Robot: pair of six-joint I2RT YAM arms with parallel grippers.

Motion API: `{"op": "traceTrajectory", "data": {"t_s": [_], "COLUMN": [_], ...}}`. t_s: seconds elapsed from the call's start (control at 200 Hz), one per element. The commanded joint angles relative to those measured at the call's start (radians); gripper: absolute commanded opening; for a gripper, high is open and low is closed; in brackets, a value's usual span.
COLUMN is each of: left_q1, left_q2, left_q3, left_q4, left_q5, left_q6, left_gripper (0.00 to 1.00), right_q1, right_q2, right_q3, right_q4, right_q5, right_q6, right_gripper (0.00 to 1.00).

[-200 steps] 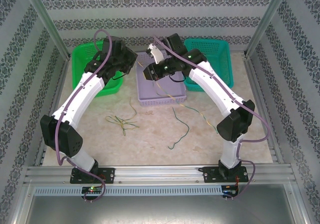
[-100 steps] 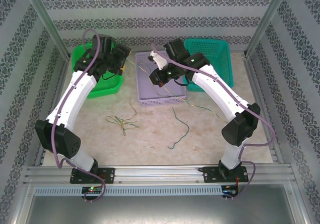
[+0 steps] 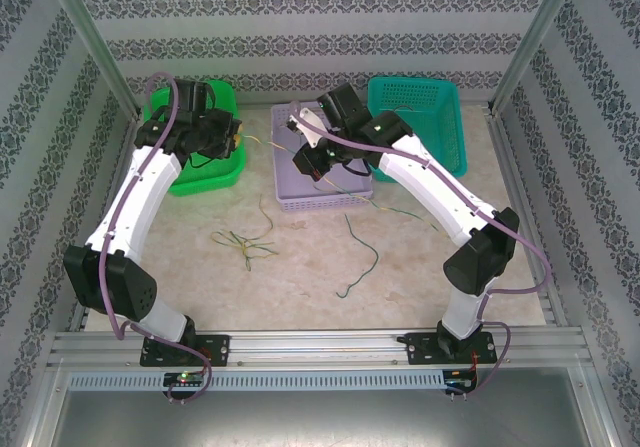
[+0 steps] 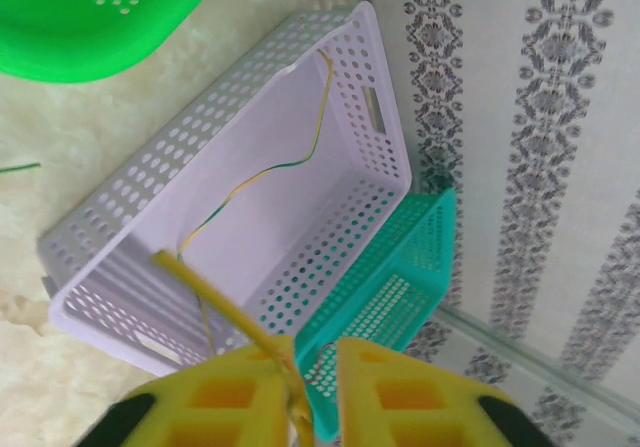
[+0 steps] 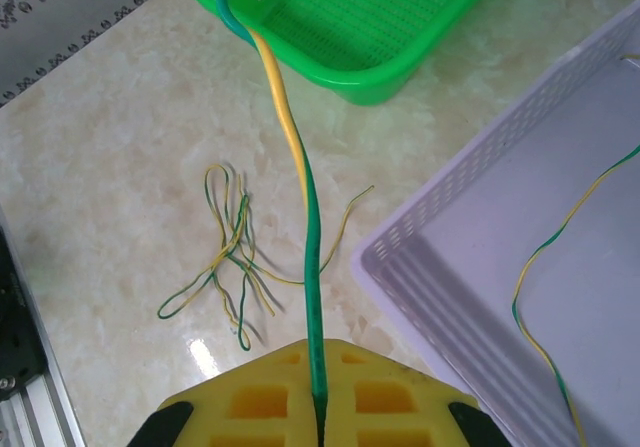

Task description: Untangle the cables

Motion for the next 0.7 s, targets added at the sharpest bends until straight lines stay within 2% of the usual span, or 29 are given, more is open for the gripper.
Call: {"op": "traceTrajectory", "data": {"t_s": [0.0,0.075,0.145,0.335,0.465,0.59,0.699], "left_q1": [0.032,0.045,0.058,0.063,0.063,0.062,0.062], "left_q2": [-0.036,-0.037,-0.036,-0.042,-0.119,-0.199,-0.236], "left_q3": [-0.012,-0.006,0.012,0.098,0.0,-0.139,-0.232], "left_q4": [0.011,0.008,0.004,0.033,0.174,0.354,0.527], "left_q5": [-0.018,-0.027,-0.039,-0.147,-0.257,-0.357,-0.362], "left_q6": [-0.006,0.018,0.075,0.454,0.666,0.722,0.756], "left_gripper": [0.11,0.0,0.0,0.0,0.0,0.0,0.0], "right_q1": [0.008,0.005,-0.007,-0.059,-0.069,-0.064,-0.056], "right_q2": [-0.035,-0.039,-0.043,-0.034,-0.027,-0.027,-0.027], "right_q3": [-0.021,-0.028,-0.036,-0.034,-0.057,-0.1,-0.123], "right_q4": [0.006,0.001,-0.002,-0.063,-0.099,-0.109,-0.104], "right_q5": [0.016,0.006,-0.026,-0.209,-0.343,-0.399,-0.427], "right_q6": [-0.013,-0.013,-0.009,0.006,0.013,0.025,0.043], "right_gripper": [0.0,0.0,0.0,0.0,0.0,0.0,0.0]}}
